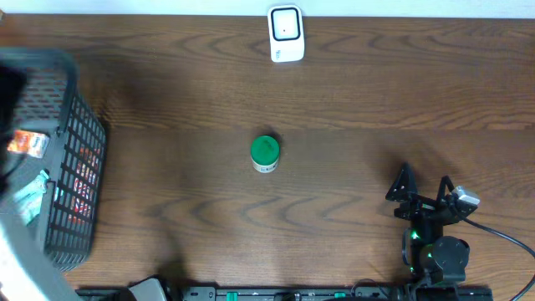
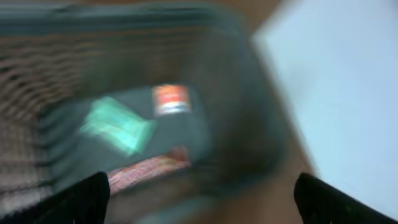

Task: Scan the item barcode
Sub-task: 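Return the left gripper to the basket and grasp the green wipes pack, then carry the wipes pack with the left gripper and set it right of the jar, then reach the left gripper into the basket and grasp the orange snack packet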

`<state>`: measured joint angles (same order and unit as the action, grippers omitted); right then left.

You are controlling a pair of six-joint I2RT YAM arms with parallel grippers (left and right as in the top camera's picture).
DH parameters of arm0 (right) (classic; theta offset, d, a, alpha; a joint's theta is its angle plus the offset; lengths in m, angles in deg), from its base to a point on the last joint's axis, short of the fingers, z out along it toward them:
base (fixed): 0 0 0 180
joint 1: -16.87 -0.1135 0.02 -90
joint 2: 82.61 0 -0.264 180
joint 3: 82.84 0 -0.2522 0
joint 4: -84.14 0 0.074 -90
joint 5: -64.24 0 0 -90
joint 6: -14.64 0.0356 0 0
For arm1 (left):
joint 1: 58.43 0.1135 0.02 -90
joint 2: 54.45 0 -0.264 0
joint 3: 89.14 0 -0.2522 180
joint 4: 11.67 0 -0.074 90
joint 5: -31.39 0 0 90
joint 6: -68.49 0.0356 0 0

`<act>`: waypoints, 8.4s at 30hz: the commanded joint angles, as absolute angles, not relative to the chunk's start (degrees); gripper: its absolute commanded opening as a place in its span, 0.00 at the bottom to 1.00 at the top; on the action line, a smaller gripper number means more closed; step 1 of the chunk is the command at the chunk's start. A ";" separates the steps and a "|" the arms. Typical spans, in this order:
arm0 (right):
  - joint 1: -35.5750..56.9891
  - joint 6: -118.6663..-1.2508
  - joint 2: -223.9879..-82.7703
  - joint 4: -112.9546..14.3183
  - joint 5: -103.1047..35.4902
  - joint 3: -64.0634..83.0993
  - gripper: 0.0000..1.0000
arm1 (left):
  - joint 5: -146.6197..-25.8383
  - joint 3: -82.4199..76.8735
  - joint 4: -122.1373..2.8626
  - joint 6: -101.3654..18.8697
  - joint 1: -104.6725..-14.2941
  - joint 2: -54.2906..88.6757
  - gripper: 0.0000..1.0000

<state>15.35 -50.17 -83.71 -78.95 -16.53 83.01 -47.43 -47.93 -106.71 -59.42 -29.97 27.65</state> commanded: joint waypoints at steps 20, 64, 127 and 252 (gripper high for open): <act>15.29 -50.32 -83.64 -78.81 -16.38 83.08 0.99 | -60.13 0.99 -82.90 -60.17 -4.94 41.03 0.95; 15.29 -50.32 -83.64 -78.79 -16.38 83.08 0.99 | -55.69 18.58 -55.91 -59.90 -4.94 41.03 0.85; 15.29 -50.32 -83.64 -78.79 -16.40 83.08 0.99 | -66.47 11.35 -34.84 -44.52 -104.54 47.65 0.08; 15.29 -50.32 -83.64 -78.79 -16.40 83.08 0.99 | -61.97 1.71 -63.67 -54.15 -12.55 22.78 0.92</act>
